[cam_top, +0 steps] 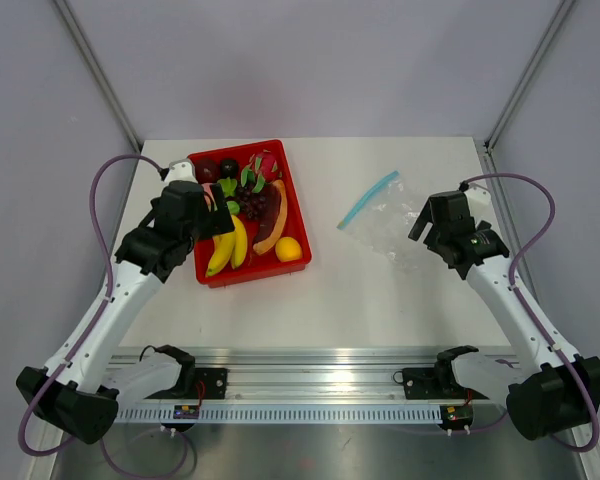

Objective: Place the food in the zip-top bag and seal the zipper
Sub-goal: Pick up the zipper food storage bag at the center of the board.

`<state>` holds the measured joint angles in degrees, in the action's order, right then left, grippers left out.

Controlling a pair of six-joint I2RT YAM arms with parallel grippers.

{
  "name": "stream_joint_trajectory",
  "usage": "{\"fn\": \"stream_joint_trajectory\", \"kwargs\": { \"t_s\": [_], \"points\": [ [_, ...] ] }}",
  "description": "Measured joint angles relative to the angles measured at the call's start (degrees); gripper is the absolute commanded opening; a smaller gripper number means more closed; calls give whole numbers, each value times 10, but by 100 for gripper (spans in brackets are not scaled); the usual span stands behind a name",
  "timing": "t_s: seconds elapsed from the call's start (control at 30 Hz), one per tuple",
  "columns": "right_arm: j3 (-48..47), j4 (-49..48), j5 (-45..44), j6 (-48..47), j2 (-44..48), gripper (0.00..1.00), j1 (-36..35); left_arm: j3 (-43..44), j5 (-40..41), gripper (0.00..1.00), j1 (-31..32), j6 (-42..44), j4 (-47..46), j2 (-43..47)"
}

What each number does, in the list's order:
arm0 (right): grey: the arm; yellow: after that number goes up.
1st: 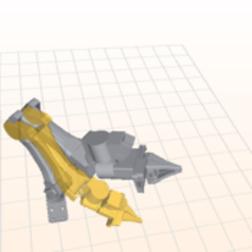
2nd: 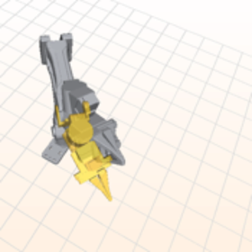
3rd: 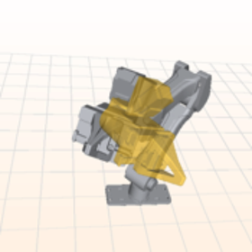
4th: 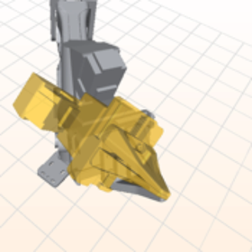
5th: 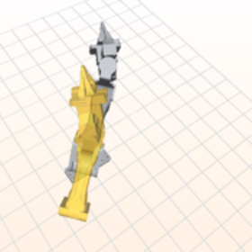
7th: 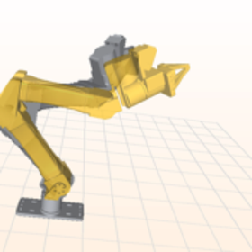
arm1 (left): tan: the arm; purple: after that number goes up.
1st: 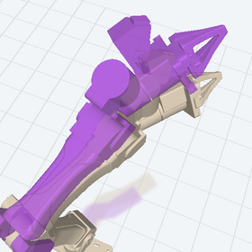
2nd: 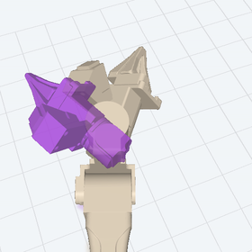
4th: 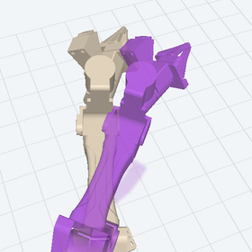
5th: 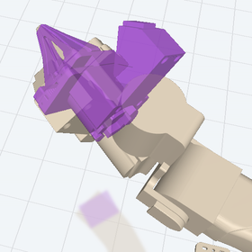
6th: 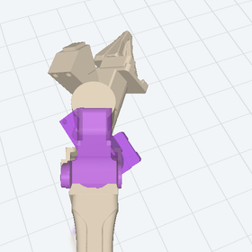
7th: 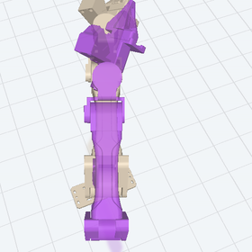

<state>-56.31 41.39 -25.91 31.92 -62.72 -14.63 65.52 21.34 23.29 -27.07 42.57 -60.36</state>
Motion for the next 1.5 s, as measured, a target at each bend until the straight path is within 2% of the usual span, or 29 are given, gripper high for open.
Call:
{"fn": "stream_joint_trajectory", "kwargs": {
  "t_s": [0.33,0.5,0.7,0.83,1.03,1.17,1.43,1.5],
  "points": [
    [14,-16,-6,27,-4,99,0,0,-3,99,0,2,12,-10],
    [-40,-28,9,24,-104,99,0,0,-30,99,0,11,15,-17],
    [-267,-11,10,16,-322,99,-9,0,-56,99,0,16,15,-17],
    [-477,41,-18,21,-484,99,-29,0,-63,99,0,17,15,-17],
    [-700,130,-53,41,-681,99,-45,0,-72,99,0,18,15,-17],
    [-768,167,-61,46,-753,100,-48,-5,-80,99,0,18,16,-17],
    [-816,186,-77,48,-813,100,-54,-21,-92,99,0,22,15,-18],
    [-830,187,-77,48,-830,97,-57,-23,-94,99,0,22,15,-21]
  ]
}}
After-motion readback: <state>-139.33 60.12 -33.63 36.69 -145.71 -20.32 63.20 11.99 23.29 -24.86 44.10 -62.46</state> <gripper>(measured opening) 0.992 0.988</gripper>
